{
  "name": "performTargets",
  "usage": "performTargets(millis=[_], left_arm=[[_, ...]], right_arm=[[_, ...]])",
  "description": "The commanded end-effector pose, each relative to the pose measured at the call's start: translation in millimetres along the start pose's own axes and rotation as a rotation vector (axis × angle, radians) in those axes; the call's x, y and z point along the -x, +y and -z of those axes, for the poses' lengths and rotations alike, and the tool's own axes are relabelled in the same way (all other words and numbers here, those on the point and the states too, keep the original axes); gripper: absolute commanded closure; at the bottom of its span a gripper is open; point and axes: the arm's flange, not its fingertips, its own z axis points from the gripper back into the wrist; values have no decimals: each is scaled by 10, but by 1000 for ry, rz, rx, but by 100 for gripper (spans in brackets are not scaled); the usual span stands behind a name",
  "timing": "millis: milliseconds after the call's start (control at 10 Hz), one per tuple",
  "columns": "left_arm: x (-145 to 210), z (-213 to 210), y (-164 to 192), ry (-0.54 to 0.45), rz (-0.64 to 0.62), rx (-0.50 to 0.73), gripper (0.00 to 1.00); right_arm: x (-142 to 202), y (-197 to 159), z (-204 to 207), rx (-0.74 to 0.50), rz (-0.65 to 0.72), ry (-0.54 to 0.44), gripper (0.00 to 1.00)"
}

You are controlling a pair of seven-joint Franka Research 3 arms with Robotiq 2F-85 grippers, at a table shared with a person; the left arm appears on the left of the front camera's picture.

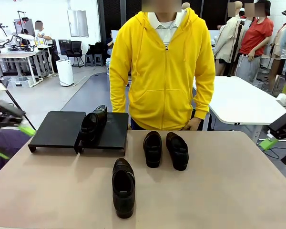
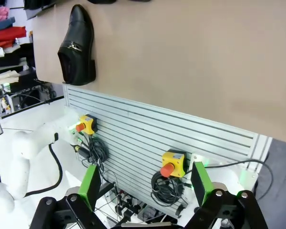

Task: Organize the shoes by placing them on the stand.
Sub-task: Place the Shoe from the middle of the table onto the Shoes Stand.

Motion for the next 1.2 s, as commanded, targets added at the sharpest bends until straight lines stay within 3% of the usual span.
performTargets(millis=[0,100,200,300,400,500,600,800,900,1000,1100], left_arm=[[-87,774,-1052,160,-153,-19,0],[-30,1363,-1475,282,-208,-123,0],[1,1809,-1694,302,-268,-236,0],[30,2159,-1768,350,-246,-325,0],[-43,2369,-1730,236,-290,-382,0],[-233,2107,-1617,258,-345,-324,0],[367,2440,-1788,309,-266,-298,0],[367,2440,-1788,309,-266,-298,0],[111,2485,-1725,305,-285,-324,0],[54,2559,-1645,279,-224,-426,0],[0,2562,-1547,140,-161,-474,0]], right_arm=[[11,9,-56,0,3,9,0],[11,9,-56,0,3,9,0],[11,9,-56,0,3,9,0],[11,9,-56,0,3,9,0],[11,9,-56,0,3,9,0],[11,9,-56,0,3,9,0],[11,9,-56,0,3,9,0],[11,9,-56,0,3,9,0],[11,9,-56,0,3,9,0],[11,9,-56,0,3,9,0],[11,9,-56,0,3,9,0]])
